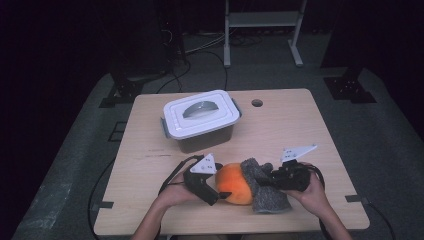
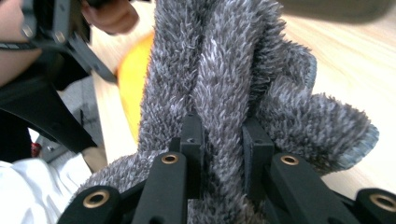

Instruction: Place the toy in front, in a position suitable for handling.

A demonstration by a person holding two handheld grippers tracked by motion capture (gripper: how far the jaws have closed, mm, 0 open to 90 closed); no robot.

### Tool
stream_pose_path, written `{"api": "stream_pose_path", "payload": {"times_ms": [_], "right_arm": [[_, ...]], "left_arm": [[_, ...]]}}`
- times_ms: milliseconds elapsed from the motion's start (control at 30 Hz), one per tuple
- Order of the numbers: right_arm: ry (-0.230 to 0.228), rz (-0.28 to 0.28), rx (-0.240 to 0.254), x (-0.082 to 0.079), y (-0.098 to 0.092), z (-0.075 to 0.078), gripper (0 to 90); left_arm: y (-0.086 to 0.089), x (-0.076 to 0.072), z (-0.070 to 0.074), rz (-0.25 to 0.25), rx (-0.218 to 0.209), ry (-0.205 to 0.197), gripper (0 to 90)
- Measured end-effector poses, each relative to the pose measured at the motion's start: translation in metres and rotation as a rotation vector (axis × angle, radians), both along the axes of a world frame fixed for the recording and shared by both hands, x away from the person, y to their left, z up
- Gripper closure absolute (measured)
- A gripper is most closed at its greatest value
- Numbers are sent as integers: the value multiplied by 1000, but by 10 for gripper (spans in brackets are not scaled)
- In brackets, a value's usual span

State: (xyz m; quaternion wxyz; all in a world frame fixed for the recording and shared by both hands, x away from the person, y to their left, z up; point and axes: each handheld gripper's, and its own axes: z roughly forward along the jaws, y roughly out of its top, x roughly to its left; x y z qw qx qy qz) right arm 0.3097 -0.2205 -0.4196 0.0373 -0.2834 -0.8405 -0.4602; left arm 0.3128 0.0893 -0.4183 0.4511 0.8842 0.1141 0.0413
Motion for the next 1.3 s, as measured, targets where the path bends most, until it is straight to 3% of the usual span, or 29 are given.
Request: {"api": "stream_pose_path", "payload": {"times_ms": [67,167,267,367,467,700,833,867,1000,1200,1300], "right_arm": [[8,-4,-26,0,-3,-2,739],[8,-2,-51,-1,-6,1,739],[-15,6,-25,-4,-7,14,738],[-56,25,-3,-8,3,27,737],[-87,46,-33,-10,18,31,734],[-42,39,-24,-6,9,18,738],[-19,35,-32,-5,1,14,738],[-14,34,-36,-5,0,13,739],[-18,39,-54,-7,-1,20,740],[-92,43,-18,-18,5,49,742],[-103,67,-8,-22,18,53,741]], "left_arm": [[0,0,-2,-16,2,5,144],[-4,-2,-1,-24,-2,-12,153],[-8,-5,0,-33,-8,-25,153],[-20,-10,-1,-49,9,-56,153],[-25,-13,-2,-58,42,-82,151],[-18,-5,-2,-21,27,-22,72],[-17,-3,-5,-24,22,21,75],[-16,-3,-5,-32,15,19,112],[-16,-8,-1,-41,-1,-23,240],[-26,-12,6,-22,-46,-47,250],[-32,-17,8,-20,-62,-65,245]]}}
